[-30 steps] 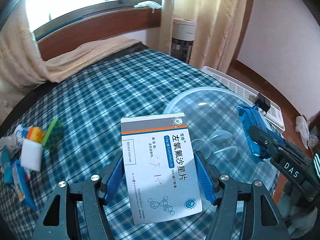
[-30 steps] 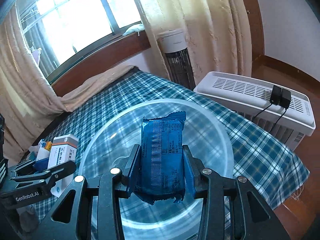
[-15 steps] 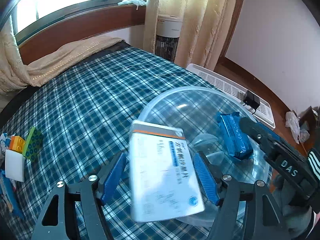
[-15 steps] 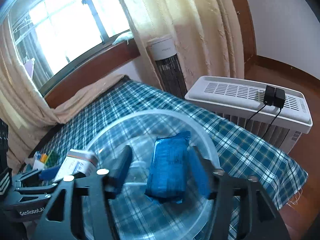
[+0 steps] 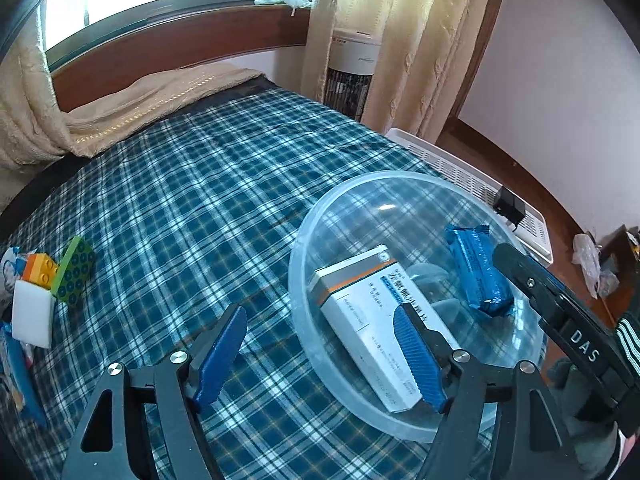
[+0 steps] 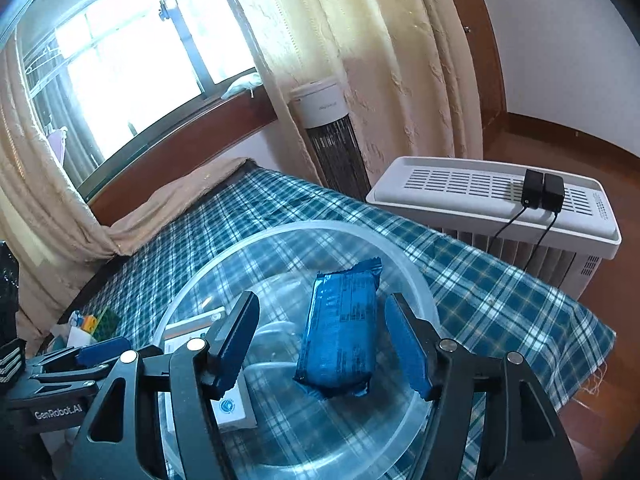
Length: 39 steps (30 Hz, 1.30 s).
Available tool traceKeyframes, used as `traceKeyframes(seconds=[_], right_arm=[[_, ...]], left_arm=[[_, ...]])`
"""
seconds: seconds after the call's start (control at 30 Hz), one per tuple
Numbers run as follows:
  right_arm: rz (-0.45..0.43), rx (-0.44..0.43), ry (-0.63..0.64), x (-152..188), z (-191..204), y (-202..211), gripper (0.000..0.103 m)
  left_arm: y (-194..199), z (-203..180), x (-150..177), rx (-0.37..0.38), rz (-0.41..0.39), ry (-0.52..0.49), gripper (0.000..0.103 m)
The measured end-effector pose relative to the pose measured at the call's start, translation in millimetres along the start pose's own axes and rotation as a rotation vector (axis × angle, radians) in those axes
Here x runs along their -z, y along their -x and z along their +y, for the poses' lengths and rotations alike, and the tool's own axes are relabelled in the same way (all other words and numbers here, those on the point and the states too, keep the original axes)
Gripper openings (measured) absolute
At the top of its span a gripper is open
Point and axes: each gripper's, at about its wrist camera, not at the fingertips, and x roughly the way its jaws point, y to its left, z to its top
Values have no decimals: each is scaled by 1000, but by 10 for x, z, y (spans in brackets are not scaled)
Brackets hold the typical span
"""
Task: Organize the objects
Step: 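Lower both held items into the clear basin and open both grippers, then move the left gripper to the blue cracker packet and grasp it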
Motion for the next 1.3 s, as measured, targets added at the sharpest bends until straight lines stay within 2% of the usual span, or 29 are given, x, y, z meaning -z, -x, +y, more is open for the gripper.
traceKeyframes(seconds=[0.1, 0.27, 0.47, 0.9, 1.03, 1.3], right_arm=[[9, -13, 5, 29, 34, 1, 67], [14, -36, 11, 68, 136, 9, 68], [-7, -75, 10, 105, 271, 44, 83], [-3, -137, 57, 188, 702, 89, 84], [4, -157, 79, 228, 877, 88, 84], [28, -187, 102, 313, 1189, 75, 84]], left_arm=[[16, 50, 31, -32, -6, 6, 86], [81, 154, 86, -83, -33, -4, 90], [131, 301, 138, -124, -42, 11, 91], [350, 736, 351, -195, -75, 61, 91], [414, 899, 422, -213, -82, 84, 97], [555, 1166, 521, -228, -97, 116, 98]])
